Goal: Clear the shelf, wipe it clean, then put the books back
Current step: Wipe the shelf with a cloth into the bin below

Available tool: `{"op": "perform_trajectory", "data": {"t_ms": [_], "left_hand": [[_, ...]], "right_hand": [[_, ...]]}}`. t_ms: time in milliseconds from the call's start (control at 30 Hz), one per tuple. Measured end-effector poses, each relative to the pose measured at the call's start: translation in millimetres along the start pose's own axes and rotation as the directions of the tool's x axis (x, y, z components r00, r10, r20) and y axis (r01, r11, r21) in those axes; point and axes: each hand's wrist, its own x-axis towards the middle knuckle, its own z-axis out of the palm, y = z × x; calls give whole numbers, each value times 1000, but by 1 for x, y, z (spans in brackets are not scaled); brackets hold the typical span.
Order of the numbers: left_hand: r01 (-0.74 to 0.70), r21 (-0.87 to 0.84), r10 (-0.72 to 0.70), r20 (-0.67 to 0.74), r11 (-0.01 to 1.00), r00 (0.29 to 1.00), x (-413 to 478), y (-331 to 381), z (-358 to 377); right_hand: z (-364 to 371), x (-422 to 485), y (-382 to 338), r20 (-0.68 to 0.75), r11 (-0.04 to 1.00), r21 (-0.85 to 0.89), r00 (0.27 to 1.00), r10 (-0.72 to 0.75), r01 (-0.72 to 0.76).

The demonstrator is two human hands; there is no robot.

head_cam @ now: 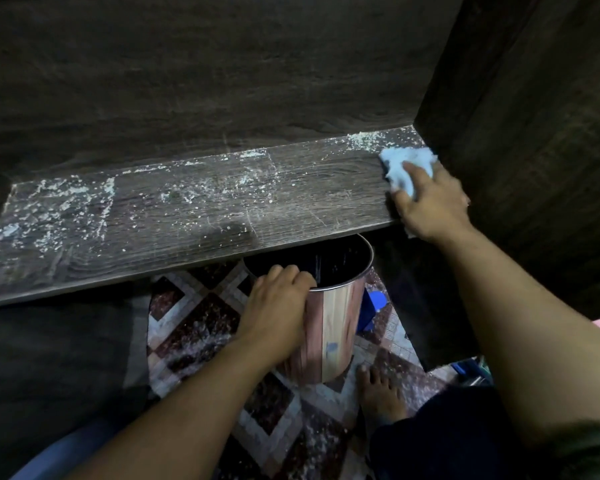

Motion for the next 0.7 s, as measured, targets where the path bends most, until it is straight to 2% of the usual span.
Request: {"op": "perform_trajectory", "data": {"t_ms": [100,167,200,267,333,400,533,633,700], "left_hand": [[15,-4,-15,-29,1000,999,4,-1,3],[26,5,-26,-49,1000,998,7,-1,4],[28,12,-28,-54,1000,998,8,0,5],[32,26,-31,-50,999,998,10,2,4],[28,44,-27,-27,999,999,10,4,4],[21,51,-20,-21,998,1000,8,5,4],[29,55,-28,-25,998,999,6,4,5],[27,42,-27,1,999,1000,6,-1,8],[35,45,-36,9,998,999,6,-2,9]], "right_hand": [[7,-7,-19,45,980,24,979,-198,197],[10,-10,-29,77,942,140,945,-318,306],[10,-10,-31,65,923,224,941,-333,311],[8,-6,-30,-62,910,322,965,-255,262],[4,5,-24,-240,949,282,968,-71,140],[-1,19,-17,-299,981,191,954,22,38],[0,46,-10,-29,1000,-3,1000,2,-2],[5,45,-19,-1,996,-62,998,-59,59],[3,37,-36,11,985,-36,986,-167,167]]}}
